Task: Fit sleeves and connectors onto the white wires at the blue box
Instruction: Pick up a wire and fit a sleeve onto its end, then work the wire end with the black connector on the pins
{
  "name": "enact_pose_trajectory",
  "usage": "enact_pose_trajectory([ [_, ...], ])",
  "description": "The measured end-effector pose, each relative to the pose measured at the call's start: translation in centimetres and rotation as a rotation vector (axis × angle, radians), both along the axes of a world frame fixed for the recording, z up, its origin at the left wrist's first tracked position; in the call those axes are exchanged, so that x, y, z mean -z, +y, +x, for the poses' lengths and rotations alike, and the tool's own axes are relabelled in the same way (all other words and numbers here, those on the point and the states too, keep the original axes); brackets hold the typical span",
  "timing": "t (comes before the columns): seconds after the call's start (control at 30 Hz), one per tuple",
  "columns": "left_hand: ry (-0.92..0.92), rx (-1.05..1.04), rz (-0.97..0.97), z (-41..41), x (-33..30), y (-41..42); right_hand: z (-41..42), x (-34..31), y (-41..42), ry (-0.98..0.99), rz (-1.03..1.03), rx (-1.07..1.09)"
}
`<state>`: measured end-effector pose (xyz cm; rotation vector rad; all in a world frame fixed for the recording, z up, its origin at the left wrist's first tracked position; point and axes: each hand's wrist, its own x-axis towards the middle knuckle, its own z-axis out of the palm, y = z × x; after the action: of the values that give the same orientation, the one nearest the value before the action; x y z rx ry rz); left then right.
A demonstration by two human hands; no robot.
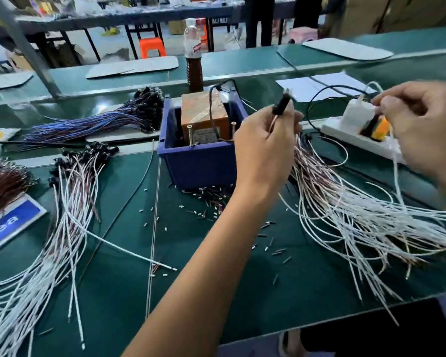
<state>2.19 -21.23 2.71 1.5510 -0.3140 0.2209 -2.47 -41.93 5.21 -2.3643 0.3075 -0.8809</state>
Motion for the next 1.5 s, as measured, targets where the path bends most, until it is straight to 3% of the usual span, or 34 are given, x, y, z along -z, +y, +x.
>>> enact_pose_trajectory([
  [0.07,0.09,0.071,-0.019,0.6,-0.7,-1.9,-0.7,-0.6,-0.7,-0.033,-0.169,-0.007],
  [0.17,0.232,0.163,-0.123,1.1,-1.8,-4.4,-1.6,-0.8,1.3,0.05,-0.323,-0.211],
  [0.3,0.439,0.216,-0.404,2.2,-3.6,-5.6,-2.2,-0.5,4.1,0.314,-0.153,-0.38],
  [0.37,0.505,0.278,-0.553,2.9,-4.6,-5.6,-2.3,-0.4,3.9,0.316,-0.08,-0.404],
  [0.47,0.587,0.364,-0.701,3.8,-6.3,-5.8,-2.5,-0.7,2.3,0.179,-0.281,-0.31],
  [0.6,0.638,0.417,-0.654,5.4,-7.9,-5.7,-4.2,-3.3,0.3,0.119,-0.388,-0.201],
  [0.77,0.682,0.448,-0.627,7.8,-9.0,-5.6,-6.4,-5.0,-4.1,0.29,-0.326,-0.147],
  [0.9,0.715,0.292,-0.443,8.1,-6.4,-7.2,-6.8,-3.3,-1.7,0.523,-0.384,-0.191],
  [1.03,0.461,0.053,0.115,9.3,-2.0,-8.8,-5.9,-0.8,-0.7,0.884,-0.314,-0.147],
  [1.1,0.31,-0.024,0.391,9.4,-0.5,-8.7,-5.5,0.4,-0.5,0.958,-0.271,-0.163],
  [1.17,0.23,-0.07,0.544,9.7,0.7,-8.4,-5.0,1.2,0.1,0.949,-0.27,-0.169],
  [1.33,0.271,-0.127,0.687,9.7,3.1,-8.6,-3.4,4.0,2.4,0.762,-0.458,-0.134],
  [1.5,0.254,-0.218,0.518,8.9,4.5,-8.5,-3.3,4.5,3.1,0.808,-0.415,-0.141],
])
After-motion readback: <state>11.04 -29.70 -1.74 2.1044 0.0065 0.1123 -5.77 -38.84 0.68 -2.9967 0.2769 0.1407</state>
